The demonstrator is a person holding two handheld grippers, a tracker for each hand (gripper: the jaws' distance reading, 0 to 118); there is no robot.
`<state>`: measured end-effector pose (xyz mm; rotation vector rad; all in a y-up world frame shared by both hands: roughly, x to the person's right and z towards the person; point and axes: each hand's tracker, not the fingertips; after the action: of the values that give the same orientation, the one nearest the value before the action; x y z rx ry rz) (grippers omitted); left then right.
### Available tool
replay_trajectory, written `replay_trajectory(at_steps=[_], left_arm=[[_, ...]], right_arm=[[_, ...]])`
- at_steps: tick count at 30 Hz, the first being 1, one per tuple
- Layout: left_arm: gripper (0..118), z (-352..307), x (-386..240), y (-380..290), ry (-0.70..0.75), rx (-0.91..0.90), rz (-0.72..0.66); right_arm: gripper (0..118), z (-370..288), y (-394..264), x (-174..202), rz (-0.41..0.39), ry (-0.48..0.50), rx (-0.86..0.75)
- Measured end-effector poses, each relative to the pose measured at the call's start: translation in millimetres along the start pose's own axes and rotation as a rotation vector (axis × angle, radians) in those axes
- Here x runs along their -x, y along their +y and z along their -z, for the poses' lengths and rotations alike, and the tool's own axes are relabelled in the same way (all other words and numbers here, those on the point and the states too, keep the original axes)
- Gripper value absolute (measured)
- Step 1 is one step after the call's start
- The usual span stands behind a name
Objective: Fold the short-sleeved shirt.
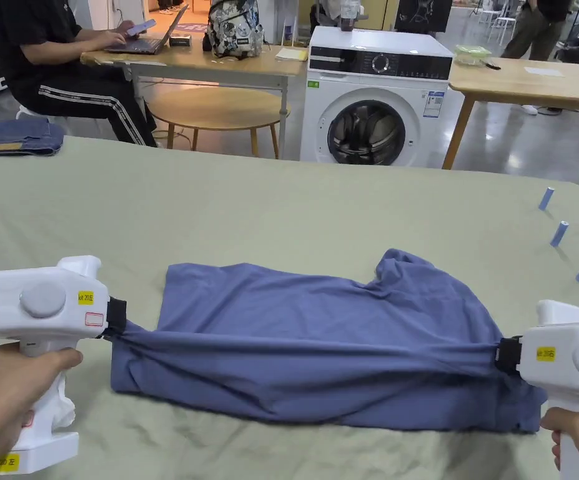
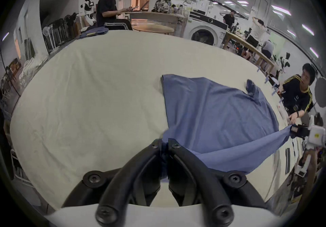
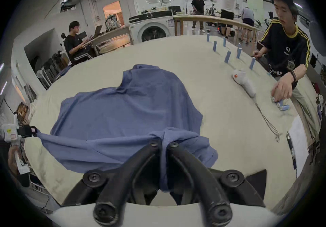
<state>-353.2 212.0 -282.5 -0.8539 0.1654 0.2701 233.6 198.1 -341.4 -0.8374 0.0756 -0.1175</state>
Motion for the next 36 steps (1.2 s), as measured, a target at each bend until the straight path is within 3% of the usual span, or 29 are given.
replay_trajectory(at_steps=[5,15,16,17,20,28,30,31,32,33,35,36], left_arm=[[0,37,0,14,0.014,0.034,-0.004],[1,76,0,16,0.043,0.108,0.000],[2,76,-1,16,0.044,0.106,0.003],[7,75,-2,17,0.046,0.107,0.009],[24,62,-5,18,0.057,0.075,0.039],[28,7,-23,13,0.020,-0.130,0.121],[28,-6,-31,4,0.036,-0.192,0.152],[28,-12,-34,-1,0.039,-0.230,0.159],[27,-17,-36,-7,0.042,-0.266,0.160],[21,-22,-38,-13,0.031,-0.306,0.157],[1,-34,-45,-24,0.045,-0.358,0.163],[0,-35,-46,-29,0.074,-0.380,0.173]], right_arm=[[2,39,18,1,0.019,-0.001,0.046],[5,80,22,15,-0.052,-0.062,0.101],[8,81,21,16,-0.074,-0.069,0.105],[19,80,21,18,-0.101,-0.089,0.106],[70,77,22,22,-0.156,-0.140,0.027],[71,18,7,49,-0.165,-0.070,-0.242],[65,5,-1,58,-0.153,-0.064,-0.307],[51,-10,-4,67,-0.147,-0.067,-0.330],[21,-15,-8,71,-0.130,-0.064,-0.344],[5,-20,-11,74,-0.117,-0.064,-0.358],[1,-17,-13,73,-0.087,-0.042,-0.389],[0,-21,-16,75,-0.085,-0.037,-0.403]])
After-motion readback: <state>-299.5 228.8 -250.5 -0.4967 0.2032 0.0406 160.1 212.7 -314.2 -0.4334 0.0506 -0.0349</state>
